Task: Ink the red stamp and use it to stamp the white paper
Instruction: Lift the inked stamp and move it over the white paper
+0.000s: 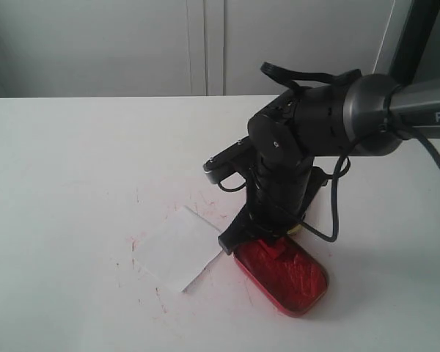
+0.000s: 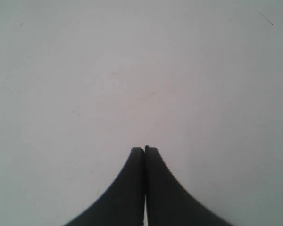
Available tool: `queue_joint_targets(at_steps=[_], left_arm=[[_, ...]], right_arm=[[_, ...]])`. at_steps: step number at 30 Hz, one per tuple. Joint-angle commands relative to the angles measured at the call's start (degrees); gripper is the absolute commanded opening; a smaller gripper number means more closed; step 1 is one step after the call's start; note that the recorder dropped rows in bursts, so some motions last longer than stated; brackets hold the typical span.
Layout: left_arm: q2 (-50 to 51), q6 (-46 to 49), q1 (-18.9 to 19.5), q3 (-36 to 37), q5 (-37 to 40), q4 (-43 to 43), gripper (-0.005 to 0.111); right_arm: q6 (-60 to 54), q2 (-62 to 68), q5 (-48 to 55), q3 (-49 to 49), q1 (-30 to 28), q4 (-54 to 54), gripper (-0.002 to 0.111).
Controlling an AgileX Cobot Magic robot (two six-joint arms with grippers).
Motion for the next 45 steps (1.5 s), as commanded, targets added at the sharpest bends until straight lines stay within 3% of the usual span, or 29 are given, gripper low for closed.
queue_joint_targets(at_steps=[1, 8, 45], left_arm=[[-0.23, -0.17, -0.55, 0.43, 0.0, -0.17, 0.0], [-0.23, -0.17, -0.55, 0.43, 0.0, -0.17, 0.0], [-0.23, -0.17, -0.55, 0.43, 0.0, -0.17, 0.0]], right_arm=[[-1.2, -1.3, 2.81, -2.39, -0.42, -0.76, 0.0], [-1.72, -1.3, 5.76, -6.32, -0.42, -0.76, 0.0], [-4.66, 0.66, 6.11, -7.31, -0.42, 0.69, 0.0]])
